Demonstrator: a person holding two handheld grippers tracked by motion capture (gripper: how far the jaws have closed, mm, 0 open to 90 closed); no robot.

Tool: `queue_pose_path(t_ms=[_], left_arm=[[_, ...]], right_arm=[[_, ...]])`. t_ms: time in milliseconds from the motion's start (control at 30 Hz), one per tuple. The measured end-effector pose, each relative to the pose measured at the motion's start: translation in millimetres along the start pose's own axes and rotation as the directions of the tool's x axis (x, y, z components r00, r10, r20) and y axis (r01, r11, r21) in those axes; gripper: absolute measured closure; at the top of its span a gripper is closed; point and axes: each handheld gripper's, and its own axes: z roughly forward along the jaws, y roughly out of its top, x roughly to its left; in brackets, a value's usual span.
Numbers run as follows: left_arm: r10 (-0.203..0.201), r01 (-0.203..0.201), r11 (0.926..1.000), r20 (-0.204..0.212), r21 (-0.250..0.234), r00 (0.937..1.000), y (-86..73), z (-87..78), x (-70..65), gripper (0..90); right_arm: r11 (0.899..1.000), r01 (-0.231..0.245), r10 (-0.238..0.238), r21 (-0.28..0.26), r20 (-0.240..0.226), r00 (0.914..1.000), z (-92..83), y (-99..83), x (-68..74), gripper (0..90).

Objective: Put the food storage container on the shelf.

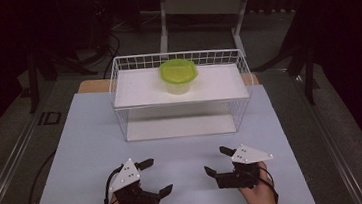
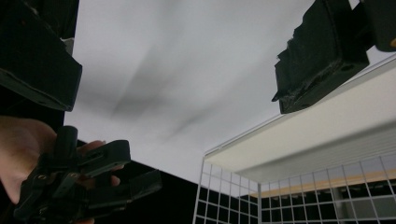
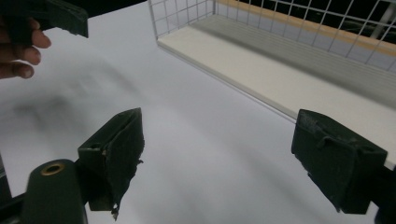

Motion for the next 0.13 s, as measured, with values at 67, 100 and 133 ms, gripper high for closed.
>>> queue_pose_path(t_ms=[67,100,133], left_arm=[[0.013,-0.013,0.9999,-0.01,-0.005,0.9999,0.8,-1.9,-0.3,1.3],[0.016,-0.017,0.9998,-0.012,-0.009,0.9998,1.2,-2.9,-0.5,1.3],[0.016,-0.016,0.9998,-0.01,-0.012,0.9998,1.5,-3.5,-0.7,1.3]], right_arm=[[1.0,-0.004,0.004,-0.006,-0.001,1.0,-0.9,0.5,-1.0,16.2],[1.0,-0.003,0.003,-0.006,0.003,1.0,-1.1,0.4,-1.3,16.2],[1.0,-0.002,0.002,-0.007,0.003,1.0,-1.3,0.2,-1.7,16.2]])
